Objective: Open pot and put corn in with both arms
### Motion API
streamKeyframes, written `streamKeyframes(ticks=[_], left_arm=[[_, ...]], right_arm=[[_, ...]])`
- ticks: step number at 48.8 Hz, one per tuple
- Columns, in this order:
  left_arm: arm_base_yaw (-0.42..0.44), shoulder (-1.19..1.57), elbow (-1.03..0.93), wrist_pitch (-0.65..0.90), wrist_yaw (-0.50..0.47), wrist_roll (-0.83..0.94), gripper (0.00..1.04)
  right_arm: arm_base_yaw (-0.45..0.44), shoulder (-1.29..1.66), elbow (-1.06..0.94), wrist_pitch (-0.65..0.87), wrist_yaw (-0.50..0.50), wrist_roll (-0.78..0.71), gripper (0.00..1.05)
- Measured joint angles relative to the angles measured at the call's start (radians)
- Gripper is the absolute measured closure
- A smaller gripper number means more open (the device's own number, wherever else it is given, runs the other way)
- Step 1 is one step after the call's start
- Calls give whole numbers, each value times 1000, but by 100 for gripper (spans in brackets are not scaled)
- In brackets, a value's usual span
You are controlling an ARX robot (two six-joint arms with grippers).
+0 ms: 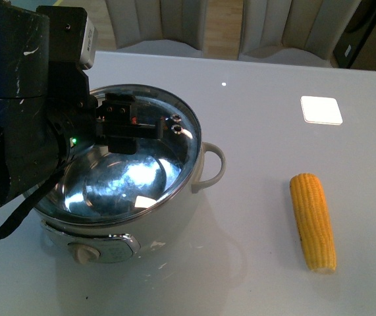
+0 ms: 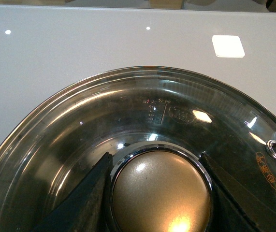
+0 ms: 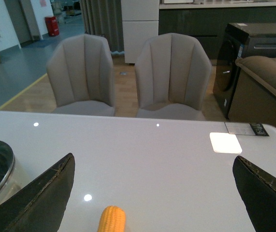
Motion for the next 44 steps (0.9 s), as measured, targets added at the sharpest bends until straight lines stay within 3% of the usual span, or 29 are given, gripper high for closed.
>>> streamKeyframes(ticks=[24, 44], left_arm=[[2, -43, 23, -90, -18, 23, 60], [68, -299, 23, -232, 18, 77, 60]], right_arm=[[0, 0, 0, 0, 0, 0, 9], [0, 0, 0, 0, 0, 0, 9]])
